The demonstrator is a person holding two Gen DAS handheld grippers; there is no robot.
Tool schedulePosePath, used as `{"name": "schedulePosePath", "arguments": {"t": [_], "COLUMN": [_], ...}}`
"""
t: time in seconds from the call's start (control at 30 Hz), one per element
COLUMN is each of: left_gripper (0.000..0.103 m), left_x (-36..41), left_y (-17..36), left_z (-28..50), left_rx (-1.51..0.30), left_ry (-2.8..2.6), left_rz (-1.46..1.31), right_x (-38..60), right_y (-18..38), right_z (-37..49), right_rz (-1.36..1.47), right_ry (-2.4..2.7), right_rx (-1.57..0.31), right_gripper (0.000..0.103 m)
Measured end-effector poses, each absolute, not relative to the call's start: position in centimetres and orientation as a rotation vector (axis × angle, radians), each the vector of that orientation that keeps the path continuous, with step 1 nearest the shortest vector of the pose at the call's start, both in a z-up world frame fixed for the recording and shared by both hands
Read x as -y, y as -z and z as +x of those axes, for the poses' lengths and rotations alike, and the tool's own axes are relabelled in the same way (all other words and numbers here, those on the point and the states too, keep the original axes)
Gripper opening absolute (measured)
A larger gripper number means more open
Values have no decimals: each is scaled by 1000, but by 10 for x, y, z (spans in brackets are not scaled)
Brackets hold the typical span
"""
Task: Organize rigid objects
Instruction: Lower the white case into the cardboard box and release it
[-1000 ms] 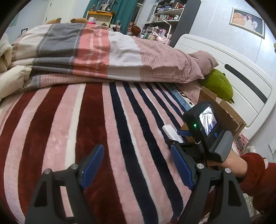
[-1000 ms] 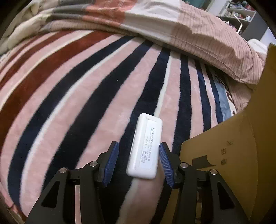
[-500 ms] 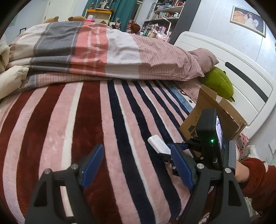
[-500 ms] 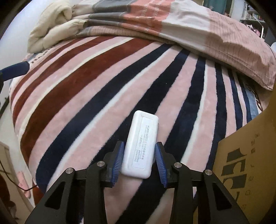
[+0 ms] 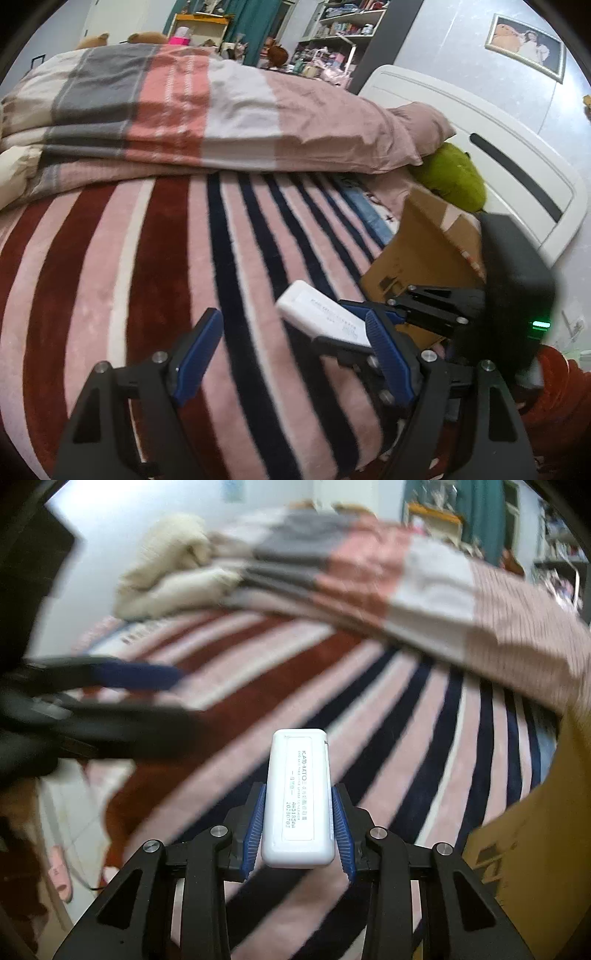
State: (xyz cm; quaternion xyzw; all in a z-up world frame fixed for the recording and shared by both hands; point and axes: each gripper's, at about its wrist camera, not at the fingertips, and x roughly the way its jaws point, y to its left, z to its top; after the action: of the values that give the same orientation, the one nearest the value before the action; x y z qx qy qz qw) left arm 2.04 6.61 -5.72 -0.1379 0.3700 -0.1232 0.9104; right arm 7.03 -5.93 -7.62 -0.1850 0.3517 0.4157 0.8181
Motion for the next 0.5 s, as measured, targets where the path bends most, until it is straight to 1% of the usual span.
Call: {"name": "schedulePosePath", "arguments": {"t": [0.17,0.2,0.23,0.33,0.43,0.5], "left_gripper": [76,71,63,49,43,43], "left_x": [-48,-41,-35,-12,10,32], "left_y": [31,24,18,4,-6,-11], "left_z": [27,29,31,43,56,67], "left_rx": [-712,-699,-693,-686,-682,-695], "left_ry": [354,374,395,430,454,472], "left_rz": [-320,-317,-316,-302,-272,-238], "right_x": [77,82,91,113,141,158], "right_y": [28,22,15,3,-3,-4], "right_z": [51,51,51,56,68,73], "right_rz": [-360,-351,-337,-315,-277,-256], "right_ry": [-939,-939,-938,-915,-885,-862], "right_rx": [-645,-635,-621,-594,-596,-602], "right_gripper": [31,31,31,31,31,31]}}
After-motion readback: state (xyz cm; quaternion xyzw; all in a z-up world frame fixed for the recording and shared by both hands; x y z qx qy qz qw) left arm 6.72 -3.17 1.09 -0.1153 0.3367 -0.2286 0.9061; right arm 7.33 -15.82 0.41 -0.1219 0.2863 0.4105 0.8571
